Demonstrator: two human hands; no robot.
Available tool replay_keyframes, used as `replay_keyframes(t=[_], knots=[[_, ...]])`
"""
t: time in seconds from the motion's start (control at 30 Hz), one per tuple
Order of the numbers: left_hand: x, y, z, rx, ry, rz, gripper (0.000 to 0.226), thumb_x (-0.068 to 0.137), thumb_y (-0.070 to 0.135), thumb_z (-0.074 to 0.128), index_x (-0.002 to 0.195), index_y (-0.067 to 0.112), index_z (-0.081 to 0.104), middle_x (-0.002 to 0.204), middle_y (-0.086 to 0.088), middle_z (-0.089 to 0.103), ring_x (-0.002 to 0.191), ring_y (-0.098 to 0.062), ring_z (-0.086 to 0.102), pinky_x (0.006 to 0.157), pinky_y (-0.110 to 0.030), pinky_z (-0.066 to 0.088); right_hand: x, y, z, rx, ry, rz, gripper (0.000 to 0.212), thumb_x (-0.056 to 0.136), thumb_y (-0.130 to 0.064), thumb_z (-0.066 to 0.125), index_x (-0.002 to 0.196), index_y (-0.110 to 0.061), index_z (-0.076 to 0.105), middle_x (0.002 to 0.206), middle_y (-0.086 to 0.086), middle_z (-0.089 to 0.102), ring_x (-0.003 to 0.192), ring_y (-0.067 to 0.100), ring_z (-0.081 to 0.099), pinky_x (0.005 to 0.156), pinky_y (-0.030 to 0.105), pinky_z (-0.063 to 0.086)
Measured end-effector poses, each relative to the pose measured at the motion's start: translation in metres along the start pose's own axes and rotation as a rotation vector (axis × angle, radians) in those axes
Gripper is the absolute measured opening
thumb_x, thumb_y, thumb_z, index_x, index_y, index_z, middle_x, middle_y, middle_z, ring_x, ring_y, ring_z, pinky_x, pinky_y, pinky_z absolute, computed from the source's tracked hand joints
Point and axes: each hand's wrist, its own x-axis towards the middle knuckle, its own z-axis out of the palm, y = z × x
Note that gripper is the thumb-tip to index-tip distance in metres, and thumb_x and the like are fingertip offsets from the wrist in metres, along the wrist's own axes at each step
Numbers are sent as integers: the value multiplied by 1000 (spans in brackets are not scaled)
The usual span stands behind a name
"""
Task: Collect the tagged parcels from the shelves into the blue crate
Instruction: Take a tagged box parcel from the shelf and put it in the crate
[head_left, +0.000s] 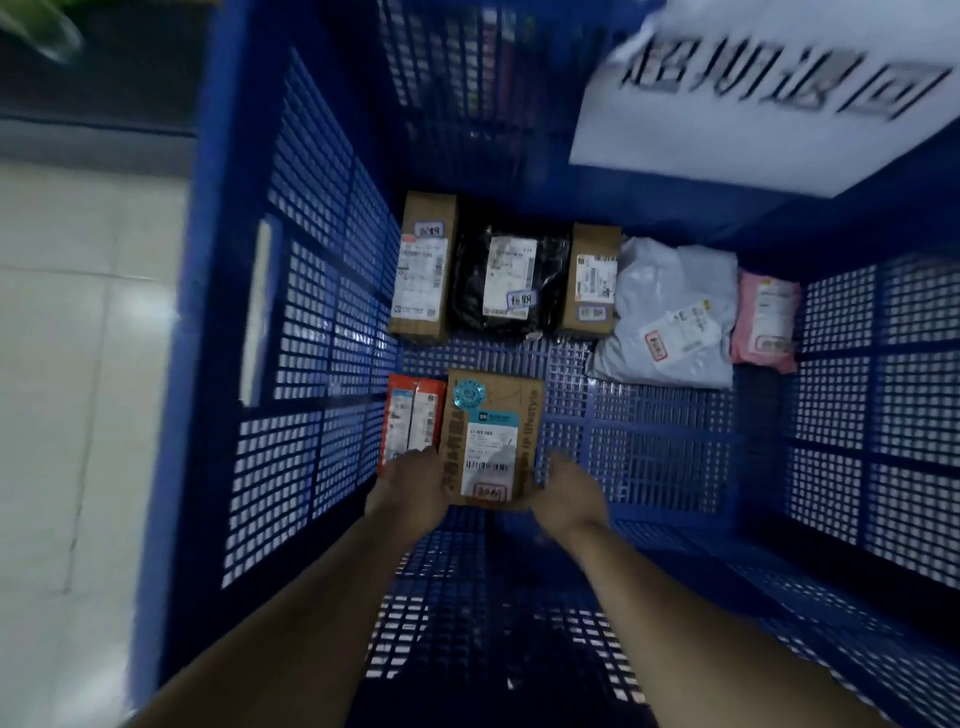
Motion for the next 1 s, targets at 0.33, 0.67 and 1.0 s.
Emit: replay_keyframes(t=[0.33,0.67,1.0], knots=[[-147,47,-140,215,220,60,30,92,18,55,121,13,54,126,-6,54,115,-27,54,92,-38,51,-128,-118,-117,-386,53,-343,32,89,-18,56,121,-17,56,116,10,60,103,27,61,83,35,54],[-306,32,-263,177,570,8,35,88,10,53,123,11,54,121,-9,55,118,-28,50,93,-38,46,-278,-244,-190,-653,182,-758,43,91,-25,58,133,-15,49,130,8,51,120,28,47,95,39,47],[-425,-49,-357,122,805,-88,22,94,22,52,114,11,54,115,-8,57,113,-28,51,92,-40,49,-392,-370,-192,-798,312,-998,42,91,-30,58,129,-14,49,131,9,51,125,29,45,96,39,42]])
